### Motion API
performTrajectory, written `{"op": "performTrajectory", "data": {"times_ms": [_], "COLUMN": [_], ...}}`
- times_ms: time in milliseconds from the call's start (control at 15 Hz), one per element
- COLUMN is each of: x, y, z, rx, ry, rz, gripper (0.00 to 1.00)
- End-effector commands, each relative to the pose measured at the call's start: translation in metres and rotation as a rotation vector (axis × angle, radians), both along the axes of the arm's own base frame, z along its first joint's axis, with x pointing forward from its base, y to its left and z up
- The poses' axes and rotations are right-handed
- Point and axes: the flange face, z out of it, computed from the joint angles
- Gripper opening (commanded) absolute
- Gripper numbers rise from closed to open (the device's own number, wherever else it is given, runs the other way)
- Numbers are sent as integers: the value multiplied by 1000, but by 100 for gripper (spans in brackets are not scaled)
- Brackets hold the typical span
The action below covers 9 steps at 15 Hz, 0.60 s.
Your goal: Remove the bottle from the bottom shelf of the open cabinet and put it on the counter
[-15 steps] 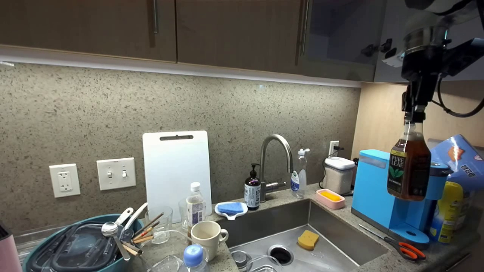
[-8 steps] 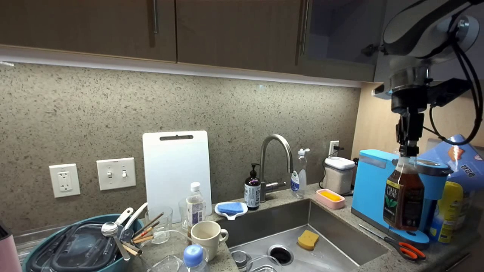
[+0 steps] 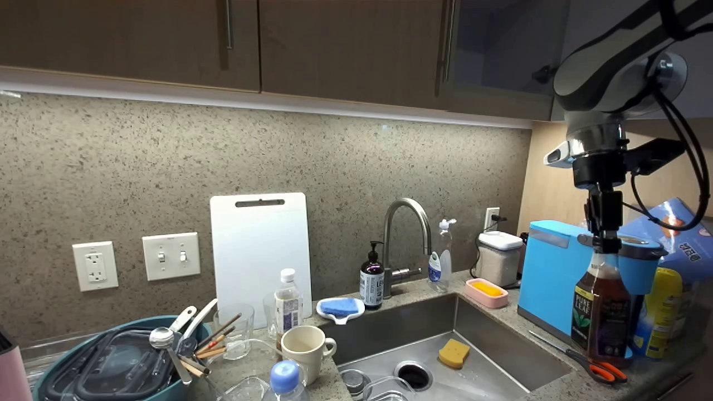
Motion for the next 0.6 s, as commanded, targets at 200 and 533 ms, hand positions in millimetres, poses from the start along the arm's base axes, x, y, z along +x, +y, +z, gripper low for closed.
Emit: {"op": "performTrajectory", "data": {"times_ms": [200,533], "x": [-9,-17], "y": [8,20], "z": [-21,-57], "rx": [-26,-51], "ry": [-10,25], "rz": [31,53], "gripper": [22,22]}}
